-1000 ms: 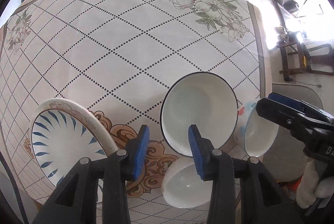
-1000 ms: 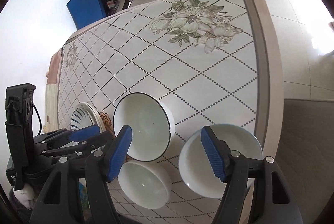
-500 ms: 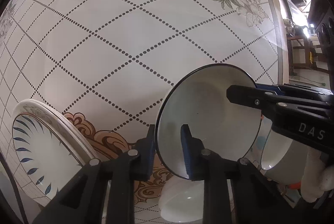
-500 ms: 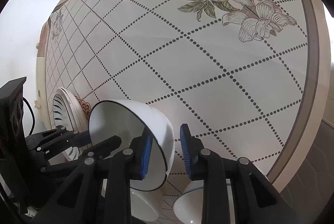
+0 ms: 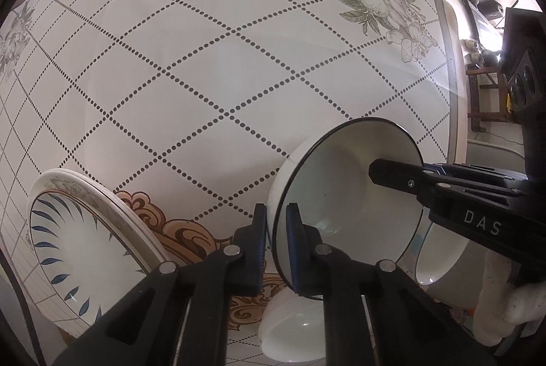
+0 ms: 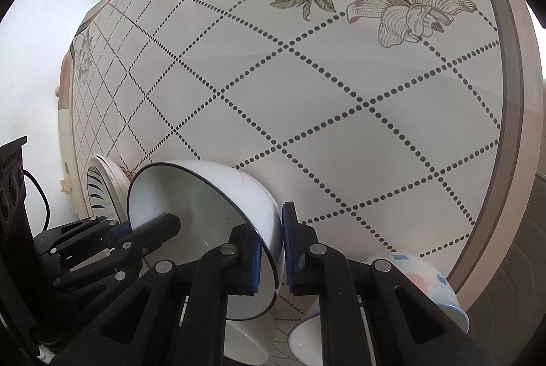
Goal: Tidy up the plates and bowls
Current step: 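Lift the dark-rimmed bowl with both grippers over the plain white bowl, then lower the dark-rimmed bowl into the plain white bowl and open both grippers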
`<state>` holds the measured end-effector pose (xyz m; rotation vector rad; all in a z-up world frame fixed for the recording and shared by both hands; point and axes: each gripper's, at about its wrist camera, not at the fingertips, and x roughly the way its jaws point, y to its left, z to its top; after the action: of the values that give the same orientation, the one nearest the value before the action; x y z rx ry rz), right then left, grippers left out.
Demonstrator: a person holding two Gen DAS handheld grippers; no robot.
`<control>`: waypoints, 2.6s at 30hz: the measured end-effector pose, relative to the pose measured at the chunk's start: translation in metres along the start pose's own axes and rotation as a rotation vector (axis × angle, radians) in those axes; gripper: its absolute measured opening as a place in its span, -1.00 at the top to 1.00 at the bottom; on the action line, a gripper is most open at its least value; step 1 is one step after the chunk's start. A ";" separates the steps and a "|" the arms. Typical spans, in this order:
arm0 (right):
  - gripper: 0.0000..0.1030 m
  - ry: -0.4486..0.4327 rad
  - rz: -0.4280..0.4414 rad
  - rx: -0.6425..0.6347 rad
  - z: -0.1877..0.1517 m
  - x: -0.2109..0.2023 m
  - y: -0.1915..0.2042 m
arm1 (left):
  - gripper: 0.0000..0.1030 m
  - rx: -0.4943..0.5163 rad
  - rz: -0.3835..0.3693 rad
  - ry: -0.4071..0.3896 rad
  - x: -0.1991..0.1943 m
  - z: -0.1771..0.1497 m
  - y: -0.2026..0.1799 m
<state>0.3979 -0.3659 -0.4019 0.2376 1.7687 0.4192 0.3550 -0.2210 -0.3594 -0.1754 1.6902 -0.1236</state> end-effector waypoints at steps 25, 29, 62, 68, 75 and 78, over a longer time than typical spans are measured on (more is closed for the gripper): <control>0.77 -0.074 0.023 0.035 -0.107 -0.063 0.008 | 0.82 0.114 -0.014 -0.019 -0.046 -0.070 -0.020; 0.77 -0.060 0.024 0.041 -0.133 -0.051 0.009 | 0.82 0.116 -0.009 0.004 -0.037 -0.088 -0.013; 0.76 0.044 -0.053 0.068 -0.150 0.007 0.019 | 0.81 0.142 0.089 0.064 0.009 -0.107 -0.030; 0.74 0.050 -0.044 0.074 -0.155 0.006 0.016 | 0.81 0.140 0.089 0.058 0.010 -0.111 -0.028; 0.74 0.055 -0.044 0.059 -0.156 0.004 0.014 | 0.81 0.139 0.089 0.062 0.012 -0.119 -0.027; 0.73 0.070 -0.041 0.066 -0.155 0.003 0.013 | 0.81 0.138 0.090 0.067 0.013 -0.122 -0.025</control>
<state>0.2457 -0.3768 -0.3697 0.2356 1.8548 0.3439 0.2333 -0.2501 -0.3518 0.0082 1.7465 -0.1791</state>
